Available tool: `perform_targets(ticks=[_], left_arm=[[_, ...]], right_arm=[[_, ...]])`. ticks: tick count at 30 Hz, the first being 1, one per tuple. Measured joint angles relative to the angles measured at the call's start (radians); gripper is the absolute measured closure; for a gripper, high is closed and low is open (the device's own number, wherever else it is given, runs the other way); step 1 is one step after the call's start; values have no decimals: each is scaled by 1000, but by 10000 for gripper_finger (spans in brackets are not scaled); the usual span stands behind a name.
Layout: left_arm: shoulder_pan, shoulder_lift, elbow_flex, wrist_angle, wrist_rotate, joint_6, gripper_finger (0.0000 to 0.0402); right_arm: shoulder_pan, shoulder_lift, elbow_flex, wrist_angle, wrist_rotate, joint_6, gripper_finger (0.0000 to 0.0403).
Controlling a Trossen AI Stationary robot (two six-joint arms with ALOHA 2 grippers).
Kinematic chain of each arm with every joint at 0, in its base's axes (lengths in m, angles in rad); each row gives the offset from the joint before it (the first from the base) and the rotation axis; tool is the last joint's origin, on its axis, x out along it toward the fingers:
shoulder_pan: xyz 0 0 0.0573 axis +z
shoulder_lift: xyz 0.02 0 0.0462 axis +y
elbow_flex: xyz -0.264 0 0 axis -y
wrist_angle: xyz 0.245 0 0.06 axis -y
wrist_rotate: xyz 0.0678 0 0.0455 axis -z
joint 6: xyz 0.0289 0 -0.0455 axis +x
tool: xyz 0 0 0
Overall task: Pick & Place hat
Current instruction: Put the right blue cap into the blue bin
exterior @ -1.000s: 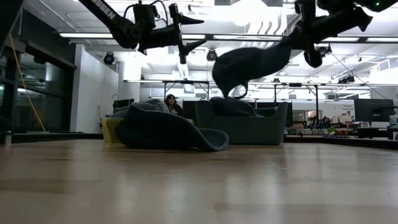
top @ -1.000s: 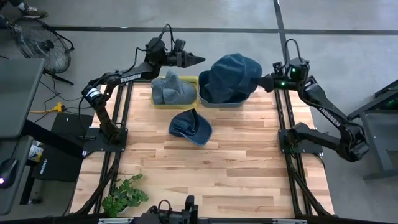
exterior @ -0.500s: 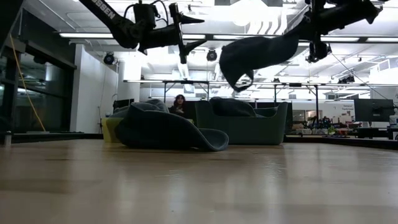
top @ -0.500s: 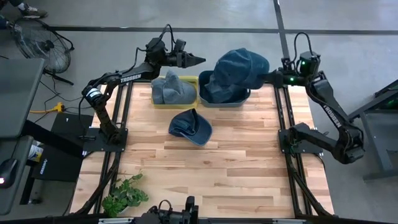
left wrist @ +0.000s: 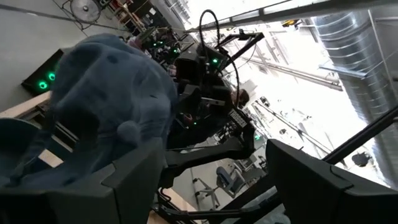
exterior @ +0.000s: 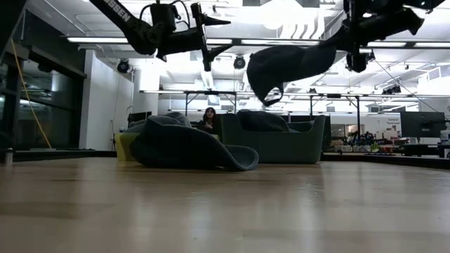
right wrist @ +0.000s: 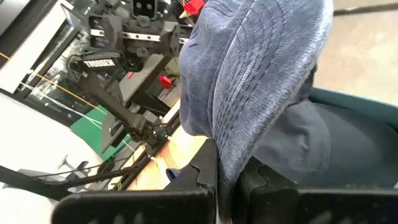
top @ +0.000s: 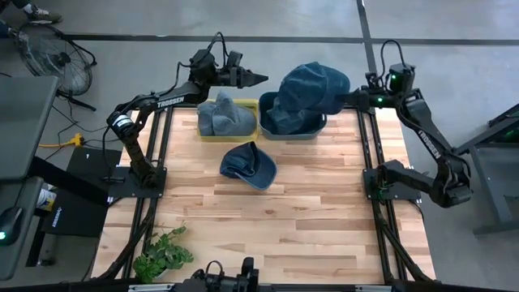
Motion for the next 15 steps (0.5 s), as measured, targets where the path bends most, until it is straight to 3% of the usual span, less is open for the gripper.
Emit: perform_targets(ticks=[15], left_arm=[[0, 0, 0, 19, 42, -94, 119]], right_arm=[[-6, 119, 0, -67, -92, -97, 399]])
